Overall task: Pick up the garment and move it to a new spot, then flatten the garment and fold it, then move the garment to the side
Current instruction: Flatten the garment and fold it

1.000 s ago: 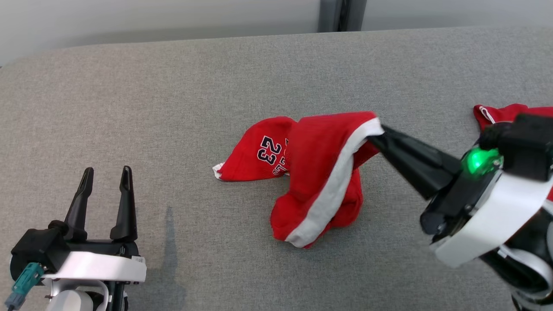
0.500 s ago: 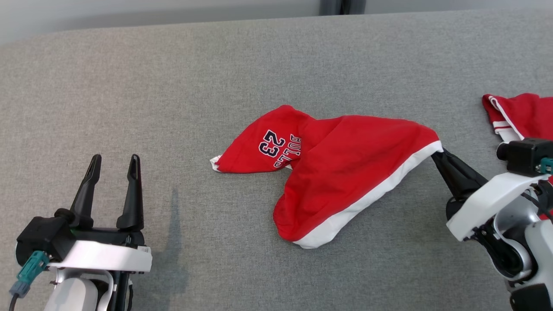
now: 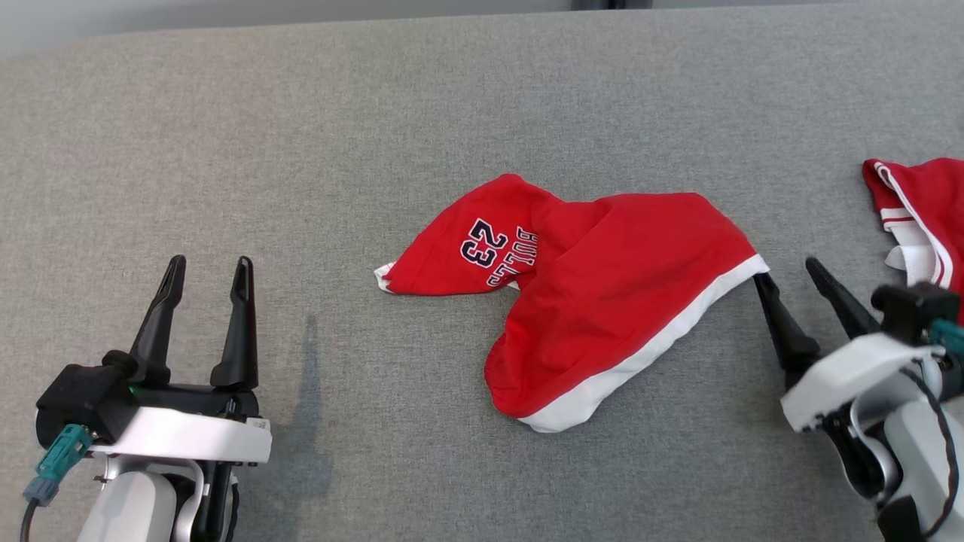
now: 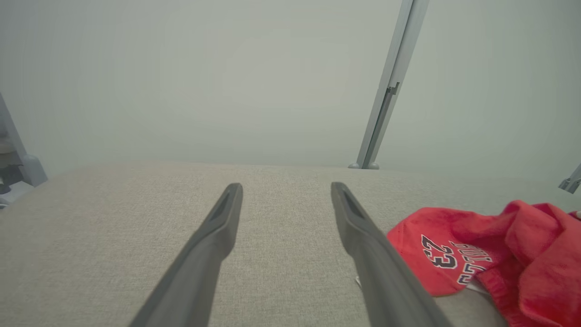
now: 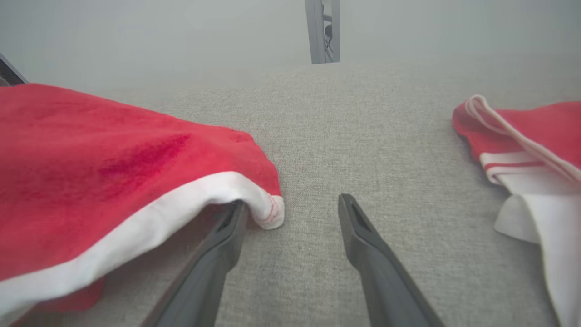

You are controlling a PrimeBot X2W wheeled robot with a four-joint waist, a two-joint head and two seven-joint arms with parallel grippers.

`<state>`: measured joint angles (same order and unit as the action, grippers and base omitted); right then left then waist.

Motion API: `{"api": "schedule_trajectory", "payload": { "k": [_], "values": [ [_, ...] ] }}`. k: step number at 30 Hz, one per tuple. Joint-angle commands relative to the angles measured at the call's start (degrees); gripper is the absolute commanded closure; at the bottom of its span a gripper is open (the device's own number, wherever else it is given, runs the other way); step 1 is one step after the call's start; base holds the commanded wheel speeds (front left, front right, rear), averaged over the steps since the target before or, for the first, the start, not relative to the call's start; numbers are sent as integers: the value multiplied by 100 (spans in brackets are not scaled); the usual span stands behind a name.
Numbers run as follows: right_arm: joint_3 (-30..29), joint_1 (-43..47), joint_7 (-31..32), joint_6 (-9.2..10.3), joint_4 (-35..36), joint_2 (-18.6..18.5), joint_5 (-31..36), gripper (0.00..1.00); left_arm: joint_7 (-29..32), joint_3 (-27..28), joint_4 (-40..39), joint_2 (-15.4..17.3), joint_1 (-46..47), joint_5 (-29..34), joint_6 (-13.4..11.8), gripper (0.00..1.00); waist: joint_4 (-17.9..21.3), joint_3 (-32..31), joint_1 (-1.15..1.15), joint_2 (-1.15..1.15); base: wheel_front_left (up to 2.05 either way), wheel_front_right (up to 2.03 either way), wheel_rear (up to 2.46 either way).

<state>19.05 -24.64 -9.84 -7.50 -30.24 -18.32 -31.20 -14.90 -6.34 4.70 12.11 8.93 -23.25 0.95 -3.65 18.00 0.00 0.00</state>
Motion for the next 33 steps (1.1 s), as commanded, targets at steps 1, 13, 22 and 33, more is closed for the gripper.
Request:
{"api": "schedule_trajectory", "payload": {
  "k": [1,13,22,33],
  "values": [
    [-69,166,-145,2,-78,-42,164,0,-19,63,13,3,37,3,22,0,23,-52,0,0,0,0,0],
    [-1378,775,-536,1,919,344,1078,0,-19,257,40,28,-229,92,72,0,290,-464,0,0,0,0,0],
    [-1511,1236,-359,2,2285,683,1614,0,35,156,48,66,-399,165,28,0,358,-765,0,0,0,0,0],
    [-1623,2019,50,2,3222,969,1771,0,133,63,-35,-3,-691,109,-84,0,399,-963,0,0,0,0,0]
  ]
}}
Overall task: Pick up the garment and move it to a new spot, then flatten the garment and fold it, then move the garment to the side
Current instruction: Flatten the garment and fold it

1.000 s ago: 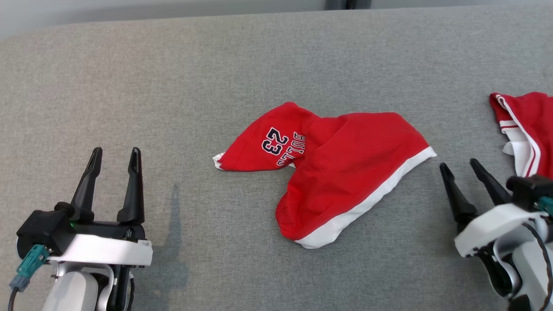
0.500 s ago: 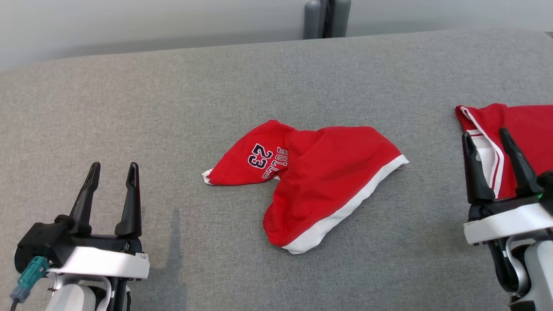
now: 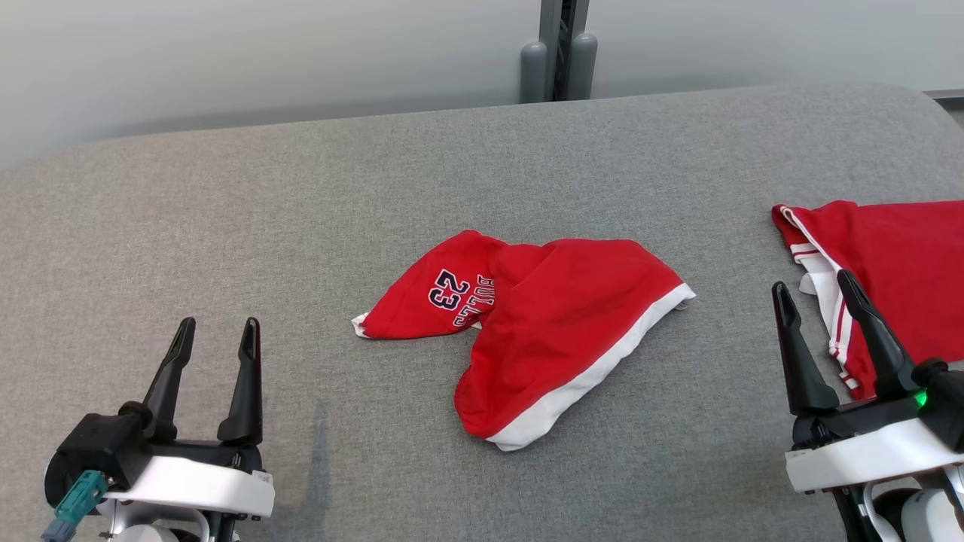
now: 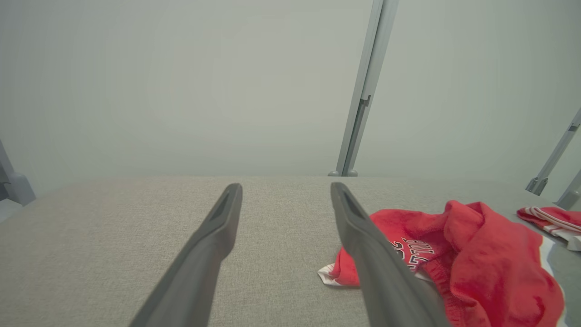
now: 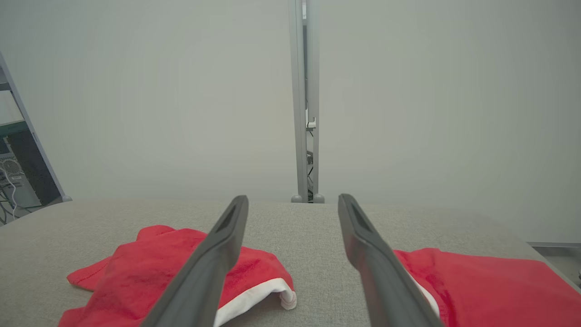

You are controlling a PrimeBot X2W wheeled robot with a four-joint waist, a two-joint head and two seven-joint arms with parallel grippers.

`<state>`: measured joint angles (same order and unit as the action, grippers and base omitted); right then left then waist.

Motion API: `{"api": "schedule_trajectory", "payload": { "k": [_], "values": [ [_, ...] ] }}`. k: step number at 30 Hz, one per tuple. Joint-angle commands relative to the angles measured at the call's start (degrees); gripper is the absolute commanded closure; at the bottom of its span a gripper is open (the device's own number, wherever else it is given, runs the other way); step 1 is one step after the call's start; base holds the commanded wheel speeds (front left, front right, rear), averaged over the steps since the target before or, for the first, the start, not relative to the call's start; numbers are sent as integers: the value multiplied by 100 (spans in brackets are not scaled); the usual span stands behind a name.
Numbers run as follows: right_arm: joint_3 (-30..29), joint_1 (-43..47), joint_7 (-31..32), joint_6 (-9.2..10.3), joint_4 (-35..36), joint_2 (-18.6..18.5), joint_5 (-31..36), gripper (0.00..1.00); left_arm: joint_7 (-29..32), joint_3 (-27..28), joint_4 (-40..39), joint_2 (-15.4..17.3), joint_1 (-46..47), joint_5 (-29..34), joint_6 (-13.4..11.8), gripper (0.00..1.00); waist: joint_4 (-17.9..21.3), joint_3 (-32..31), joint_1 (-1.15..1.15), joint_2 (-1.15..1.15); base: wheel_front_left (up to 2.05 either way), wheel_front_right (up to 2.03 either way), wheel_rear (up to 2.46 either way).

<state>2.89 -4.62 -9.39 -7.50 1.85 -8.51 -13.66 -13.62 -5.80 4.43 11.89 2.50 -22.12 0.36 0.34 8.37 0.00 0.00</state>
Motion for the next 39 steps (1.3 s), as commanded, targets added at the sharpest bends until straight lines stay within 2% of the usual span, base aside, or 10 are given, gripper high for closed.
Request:
{"api": "schedule_trajectory", "payload": {
  "k": [1,12,16,24,32,33,34,35,36,39],
  "values": [
    [-20,46,42,2,54,-1,20,0,14,2,-14,20,-59,-6,-34,0,1,-2,0,0,0,0,0],
    [-156,154,175,2,249,62,-29,0,38,-82,-39,30,-9,-11,-73,0,-54,-18,0,0,0,0,0],
    [-210,132,218,2,287,73,-64,0,160,-270,-126,25,277,49,60,0,-102,36,0,0,0,0,0],
    [-49,8,240,2,257,107,-129,0,1193,-1458,281,-129,677,-223,619,0,129,271,0,0,0,0,0],
    [39,-81,89,2,108,196,-239,0,1799,-2272,737,-25,883,-568,708,0,514,570,0,0,0,0,0],
    [35,-86,61,2,89,204,-254,0,1785,-2303,773,-19,915,-608,709,9,547,595,0,0,0,0,0],
    [27,-88,40,2,66,205,-253,0,1769,-2336,801,0,962,-622,712,53,574,616,0,0,0,0,0],
    [27,-88,40,2,66,205,-253,0,1769,-2336,801,0,962,-622,712,53,574,616,0,0,0,0,0],
    [21,-95,11,2,48,214,-271,0,1779,-2363,833,32,1004,-640,713,100,602,634,0,0,0,0,0],
    [-1,-106,-40,2,0,231,-304,0,1766,-2425,843,128,1112,-751,713,100,648,657,0,0,0,0,0]
  ]
}}
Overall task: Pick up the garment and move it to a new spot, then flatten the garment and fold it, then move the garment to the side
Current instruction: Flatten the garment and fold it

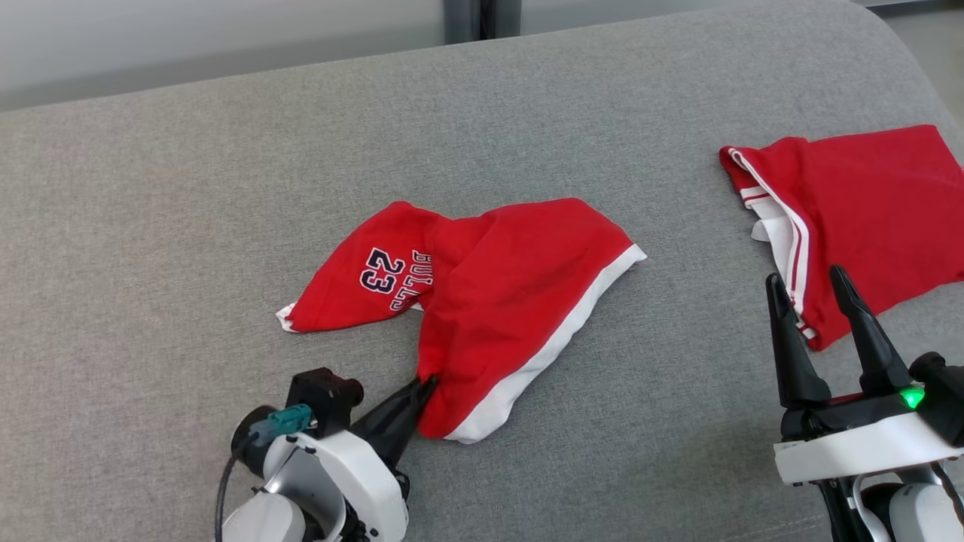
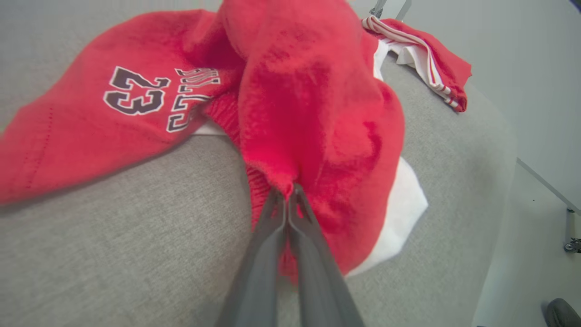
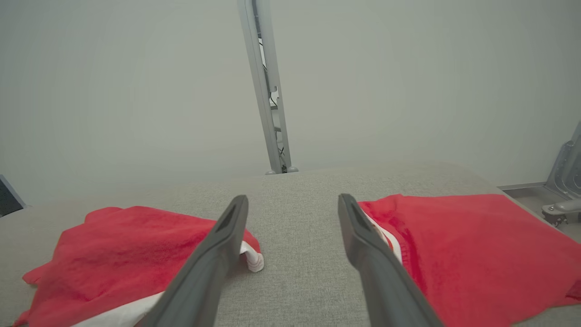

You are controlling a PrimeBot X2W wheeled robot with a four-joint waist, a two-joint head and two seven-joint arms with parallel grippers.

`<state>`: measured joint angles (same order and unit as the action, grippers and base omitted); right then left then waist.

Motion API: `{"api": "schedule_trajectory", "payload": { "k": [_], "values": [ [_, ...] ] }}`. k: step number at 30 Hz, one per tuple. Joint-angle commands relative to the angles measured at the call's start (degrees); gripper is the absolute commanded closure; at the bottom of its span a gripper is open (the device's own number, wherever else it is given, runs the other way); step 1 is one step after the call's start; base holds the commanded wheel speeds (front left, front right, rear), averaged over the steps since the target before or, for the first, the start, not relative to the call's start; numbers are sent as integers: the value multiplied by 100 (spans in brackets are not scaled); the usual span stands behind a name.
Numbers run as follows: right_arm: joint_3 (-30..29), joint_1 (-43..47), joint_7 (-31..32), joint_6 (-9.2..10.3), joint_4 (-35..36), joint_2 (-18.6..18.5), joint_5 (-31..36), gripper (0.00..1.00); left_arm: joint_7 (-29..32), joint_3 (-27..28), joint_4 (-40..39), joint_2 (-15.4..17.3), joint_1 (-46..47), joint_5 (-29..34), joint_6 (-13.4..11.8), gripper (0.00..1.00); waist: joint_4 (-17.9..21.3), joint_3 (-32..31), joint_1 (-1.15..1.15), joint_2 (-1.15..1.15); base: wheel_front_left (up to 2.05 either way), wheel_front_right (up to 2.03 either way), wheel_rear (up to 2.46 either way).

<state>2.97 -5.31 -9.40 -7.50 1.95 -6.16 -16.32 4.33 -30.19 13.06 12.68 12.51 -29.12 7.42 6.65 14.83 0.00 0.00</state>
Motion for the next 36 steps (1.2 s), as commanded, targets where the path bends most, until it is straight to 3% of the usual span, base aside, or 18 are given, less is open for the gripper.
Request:
{"api": "schedule_trajectory", "payload": {
  "k": [1,7,15,22,27,36],
  "values": [
    [-14,-40,-46,2,-24,-4,-35,0,-33,2,-65,71,122,-81,7,100,23,11,0,0,0,0,0],
    [-189,70,-97,2,-85,20,-77,0,104,-117,-992,283,-159,-324,9,100,-130,-49,0,0,0,0,0],
    [-554,202,-39,2,-53,37,-64,0,1086,-340,-3312,798,-850,-695,-186,100,-730,-170,0,0,0,0,0],
    [-584,121,23,2,-20,64,-58,0,1464,-237,-4512,968,-1029,-1104,-300,100,-883,-203,0,0,0,0,0],
    [-489,32,7,2,-56,109,-118,0,1439,240,-4213,1006,-647,-1057,-538,100,-638,-127,0,0,0,0,0],
    [-415,-75,-92,1,-193,197,-191,0,1068,815,-1837,944,268,-956,-587,100,69,206,0,0,0,0,0]
  ]
}}
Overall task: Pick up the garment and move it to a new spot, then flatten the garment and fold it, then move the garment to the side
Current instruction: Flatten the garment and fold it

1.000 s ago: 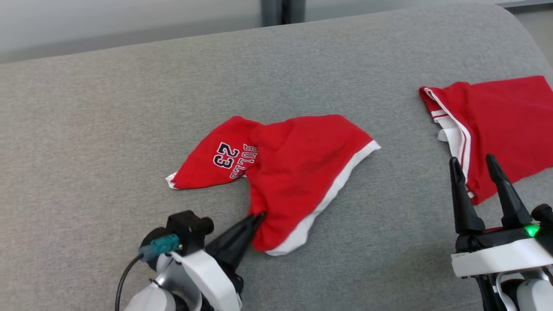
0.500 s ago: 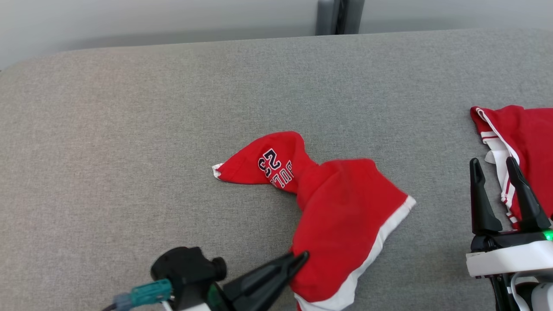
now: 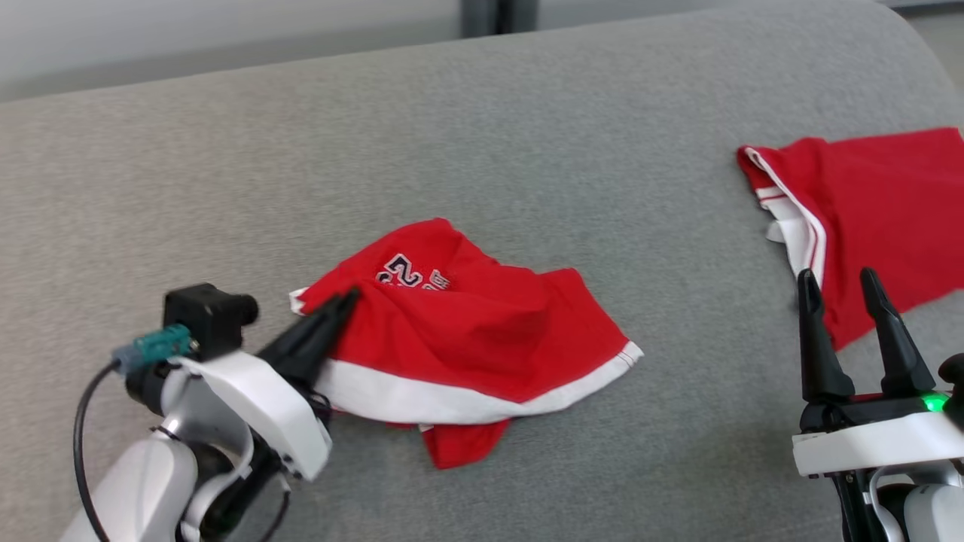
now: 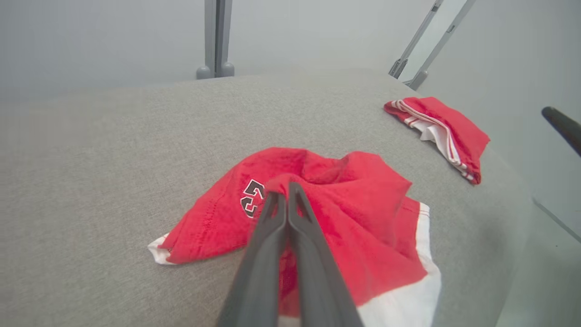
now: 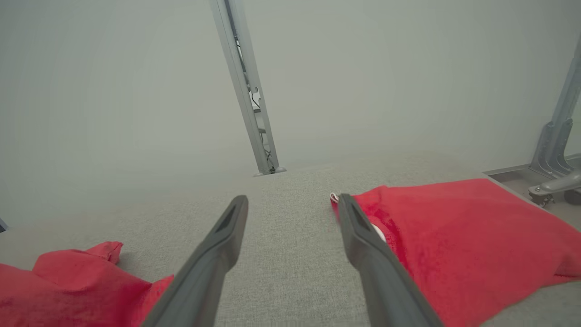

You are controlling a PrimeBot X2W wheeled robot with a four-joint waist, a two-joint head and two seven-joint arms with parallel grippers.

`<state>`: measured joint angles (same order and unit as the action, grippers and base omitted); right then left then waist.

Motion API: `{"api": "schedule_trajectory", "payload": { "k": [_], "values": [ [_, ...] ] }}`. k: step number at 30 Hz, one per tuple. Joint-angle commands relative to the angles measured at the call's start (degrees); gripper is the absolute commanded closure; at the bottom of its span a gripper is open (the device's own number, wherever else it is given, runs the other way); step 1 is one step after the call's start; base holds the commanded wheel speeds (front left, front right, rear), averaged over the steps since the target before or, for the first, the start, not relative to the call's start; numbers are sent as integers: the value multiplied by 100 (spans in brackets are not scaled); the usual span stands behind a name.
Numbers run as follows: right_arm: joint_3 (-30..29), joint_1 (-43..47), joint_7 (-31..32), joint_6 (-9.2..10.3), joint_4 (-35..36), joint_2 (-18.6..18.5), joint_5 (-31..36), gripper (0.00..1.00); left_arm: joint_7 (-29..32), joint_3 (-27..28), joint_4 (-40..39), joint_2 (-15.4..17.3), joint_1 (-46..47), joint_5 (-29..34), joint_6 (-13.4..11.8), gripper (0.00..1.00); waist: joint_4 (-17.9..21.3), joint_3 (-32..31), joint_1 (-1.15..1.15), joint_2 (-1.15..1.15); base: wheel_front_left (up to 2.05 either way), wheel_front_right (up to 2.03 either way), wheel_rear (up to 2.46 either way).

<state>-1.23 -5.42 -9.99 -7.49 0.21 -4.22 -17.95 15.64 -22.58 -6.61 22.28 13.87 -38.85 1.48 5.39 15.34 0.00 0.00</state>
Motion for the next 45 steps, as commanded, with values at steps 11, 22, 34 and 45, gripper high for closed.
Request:
{"api": "schedule_trajectory", "payload": {
  "k": [11,22,34,45],
  "values": [
    [21,-123,-129,1,-164,31,-64,0,-692,30,2101,-328,682,71,222,100,366,365,0,0,0,0,0],
    [8,-191,-21,1,-126,-124,10,0,-2114,326,2247,-630,435,209,34,0,-67,133,0,0,0,0,0],
    [144,-105,193,1,-25,-315,129,0,-3058,1128,1371,-621,-218,649,-501,0,-563,-289,0,0,0,0,0],
    [363,172,386,1,-61,-435,221,0,-3071,1360,856,-583,-1027,1241,-531,0,-656,-691,0,0,0,0,0]
  ]
}}
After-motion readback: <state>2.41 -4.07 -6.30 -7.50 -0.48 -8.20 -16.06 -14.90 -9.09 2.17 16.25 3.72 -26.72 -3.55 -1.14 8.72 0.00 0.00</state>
